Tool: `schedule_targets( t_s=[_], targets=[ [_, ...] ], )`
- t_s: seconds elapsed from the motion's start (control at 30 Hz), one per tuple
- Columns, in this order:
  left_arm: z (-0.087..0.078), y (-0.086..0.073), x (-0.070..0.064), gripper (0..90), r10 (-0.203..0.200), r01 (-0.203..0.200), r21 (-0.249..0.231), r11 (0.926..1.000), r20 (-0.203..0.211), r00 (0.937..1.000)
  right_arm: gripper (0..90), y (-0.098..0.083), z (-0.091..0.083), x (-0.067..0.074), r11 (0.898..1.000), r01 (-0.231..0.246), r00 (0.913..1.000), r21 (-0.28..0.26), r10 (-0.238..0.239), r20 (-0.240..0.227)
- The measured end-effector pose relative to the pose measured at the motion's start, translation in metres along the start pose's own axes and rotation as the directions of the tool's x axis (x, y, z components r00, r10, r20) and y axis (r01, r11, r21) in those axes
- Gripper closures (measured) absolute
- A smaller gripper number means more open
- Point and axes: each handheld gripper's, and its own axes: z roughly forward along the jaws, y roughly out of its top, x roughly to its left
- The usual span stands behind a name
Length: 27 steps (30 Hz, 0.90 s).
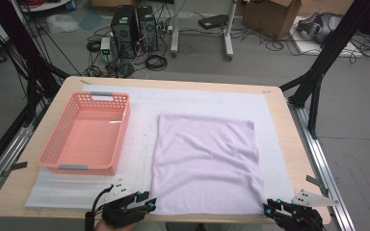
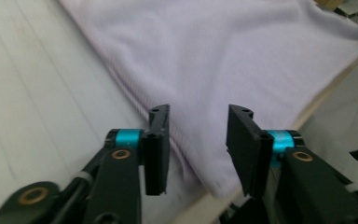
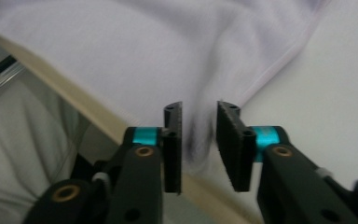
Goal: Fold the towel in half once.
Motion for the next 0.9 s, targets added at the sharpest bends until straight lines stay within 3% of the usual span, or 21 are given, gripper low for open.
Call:
schedule_targets(
  t_s=[0.1,0.23,0.3,0.4,0.5,0.53,0.6,0.7,0.9],
  targets=[
    [0.01,0.015,0.003,51.2,0.026,-0.026,-0.039,0.9989,-0.002,0.9997,60.0,0.01,-0.002,-0.008,0.999,-0.002,0.9994,-0.045,0.003,0.035],
    [0.026,0.032,0.011,50.3,0.037,-0.038,-0.036,0.9986,-0.02,0.9991,57.4,0.023,-0.003,-0.021,0.995,-0.011,0.9983,-0.097,0.017,0.057],
    [0.044,0.052,0.024,50.1,0.034,-0.034,-0.029,0.999,-0.031,0.999,57.4,0.03,-0.001,-0.028,0.993,-0.013,0.997,-0.12,0.022,0.074],
    [0.058,0.065,0.036,49.8,0.027,-0.028,-0.035,0.999,-0.036,0.999,57.6,0.041,0.007,-0.039,0.991,-0.004,0.9954,-0.136,0.017,0.095],
    [0.072,0.078,0.052,49.4,0.015,-0.017,-0.034,0.9993,-0.059,0.9981,57.9,0.055,0.02,-0.053,0.989,0.01,0.9923,-0.148,0.009,0.124],
    [0.078,0.08,0.058,49.4,0.016,-0.019,-0.054,0.9984,-0.072,0.9973,58.1,0.058,0.024,-0.056,0.989,0.011,0.9917,-0.149,0.009,0.128],
    [0.086,0.084,0.067,49.8,0.036,-0.04,-0.041,0.9984,-0.078,0.9963,58.8,0.067,0.034,-0.065,0.989,0.009,0.9904,-0.147,0.011,0.138],
    [0.098,0.091,0.08,49.8,0.033,-0.037,-0.048,0.9982,-0.086,0.9958,59.2,0.08,0.053,-0.076,0.991,0.01,0.9893,-0.131,0.009,0.145],
    [0.117,0.109,0.103,49.5,0.012,-0.019,-0.047,0.9987,-0.149,0.9888,61.5,0.111,0.098,-0.096,0.997,0.017,0.9885,-0.076,-0.005,0.151]
  ],
)
